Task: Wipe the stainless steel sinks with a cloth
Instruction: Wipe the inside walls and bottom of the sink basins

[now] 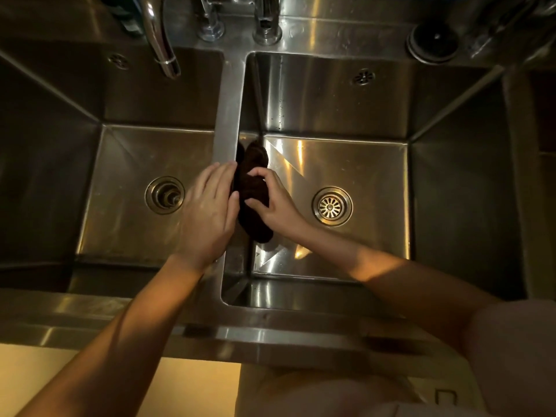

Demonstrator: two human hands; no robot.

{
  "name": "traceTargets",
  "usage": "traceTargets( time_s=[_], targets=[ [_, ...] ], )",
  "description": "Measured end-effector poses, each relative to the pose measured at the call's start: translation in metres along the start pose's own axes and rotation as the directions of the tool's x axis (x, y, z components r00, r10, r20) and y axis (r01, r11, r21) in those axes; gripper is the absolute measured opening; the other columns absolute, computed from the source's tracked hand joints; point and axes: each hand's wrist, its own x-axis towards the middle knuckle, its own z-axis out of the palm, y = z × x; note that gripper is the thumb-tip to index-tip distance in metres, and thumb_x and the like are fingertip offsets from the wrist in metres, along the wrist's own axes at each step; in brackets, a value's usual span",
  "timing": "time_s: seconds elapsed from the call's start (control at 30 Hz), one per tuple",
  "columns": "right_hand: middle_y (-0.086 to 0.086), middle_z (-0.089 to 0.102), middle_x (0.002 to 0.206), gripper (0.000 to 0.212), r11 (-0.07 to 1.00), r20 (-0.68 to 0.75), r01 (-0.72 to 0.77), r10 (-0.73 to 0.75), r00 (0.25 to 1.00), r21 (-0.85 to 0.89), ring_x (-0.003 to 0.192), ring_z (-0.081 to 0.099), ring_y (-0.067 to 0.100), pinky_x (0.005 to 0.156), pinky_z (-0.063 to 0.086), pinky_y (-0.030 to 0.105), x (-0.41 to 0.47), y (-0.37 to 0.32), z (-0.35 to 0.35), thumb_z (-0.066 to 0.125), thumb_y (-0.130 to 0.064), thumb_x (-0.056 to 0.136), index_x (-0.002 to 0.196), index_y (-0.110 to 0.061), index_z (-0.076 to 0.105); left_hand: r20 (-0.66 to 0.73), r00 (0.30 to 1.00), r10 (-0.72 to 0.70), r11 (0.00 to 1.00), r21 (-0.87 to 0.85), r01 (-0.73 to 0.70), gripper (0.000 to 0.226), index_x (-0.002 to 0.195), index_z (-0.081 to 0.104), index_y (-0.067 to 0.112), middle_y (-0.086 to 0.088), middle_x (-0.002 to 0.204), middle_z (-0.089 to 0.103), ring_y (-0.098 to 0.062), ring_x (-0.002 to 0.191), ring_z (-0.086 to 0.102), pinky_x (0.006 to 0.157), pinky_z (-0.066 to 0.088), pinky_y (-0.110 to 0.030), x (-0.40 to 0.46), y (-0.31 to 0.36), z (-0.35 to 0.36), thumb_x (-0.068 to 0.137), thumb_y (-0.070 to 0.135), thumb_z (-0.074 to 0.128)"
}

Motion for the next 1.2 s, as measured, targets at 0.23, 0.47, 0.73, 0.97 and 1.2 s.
traceTargets(
  time_s=[0.23, 0.47, 0.73, 0.97, 1.2],
  targets=[
    [0.016, 0.042, 0.133, 0.05, 0.958, 0.027, -0.236, 0.243, 0.97, -0.162, 0.125, 0.044, 0.028, 0.109, 0.035, 0.033, 0.045, 0.07, 0.016, 0.058, 0.002, 0.086, 0.132, -0.005, 0.039, 0.01, 1.0, -0.023, 1.0, -0.016, 0.023, 0.048, 0.143, 0.039, 0.003, -0.011, 0.145, 0.045, -0.026, 0.138, 0.034, 0.113, 0.03, -0.043, 0.001, -0.002, 0.002, 0.101, 0.023, 0.032],
    [0.009, 0.042, 0.134, 0.05, 0.896, 0.013, -0.397, 0.408, 0.913, -0.199, 0.121, 0.047, 0.026, 0.107, 0.038, 0.044, 0.046, 0.105, 0.033, 0.055, -0.002, 0.086, 0.131, -0.016, 0.037, 0.0, 1.0, -0.017, 1.0, -0.017, 0.017, 0.048, 0.144, 0.039, 0.004, -0.01, 0.146, 0.044, -0.025, 0.138, 0.033, 0.113, 0.03, -0.041, 0.001, -0.003, 0.002, 0.1, 0.023, 0.032],
    [0.014, 0.049, 0.126, 0.048, 0.972, 0.075, -0.223, 0.228, 0.971, -0.078, 0.117, 0.049, 0.028, 0.103, 0.042, 0.039, -0.006, 0.036, 0.018, 0.065, -0.004, 0.085, 0.127, -0.009, 0.042, 0.005, 1.0, -0.023, 1.0, -0.019, 0.023, 0.048, 0.143, 0.039, 0.006, -0.01, 0.144, 0.046, -0.024, 0.137, 0.035, 0.11, 0.032, -0.041, 0.001, 0.0, -0.002, 0.1, 0.025, 0.029],
    [0.008, 0.046, 0.127, 0.047, 0.995, 0.104, -0.043, 0.034, 0.994, 0.086, 0.12, 0.048, 0.021, 0.102, 0.043, 0.03, -0.052, -0.029, 0.004, 0.066, -0.007, 0.085, 0.125, -0.014, 0.041, 0.013, 0.999, -0.042, 0.998, -0.046, 0.042, 0.049, 0.142, 0.041, 0.004, -0.014, 0.143, 0.047, -0.027, 0.137, 0.036, 0.109, 0.034, -0.045, -0.001, 0.002, -0.005, 0.099, 0.024, 0.029],
    [0.012, 0.04, 0.13, 0.048, 0.977, 0.121, -0.173, 0.188, 0.975, -0.129, 0.121, 0.044, 0.025, 0.104, 0.04, 0.033, -0.025, 0.034, 0.027, 0.063, -0.002, 0.085, 0.126, -0.006, 0.037, 0.003, 1.0, -0.023, 0.999, -0.043, 0.023, 0.047, 0.142, 0.041, 0.003, -0.012, 0.143, 0.047, -0.026, 0.138, 0.035, 0.111, 0.031, -0.042, -0.002, 0.0, -0.001, 0.1, 0.022, 0.03]
  ],
)
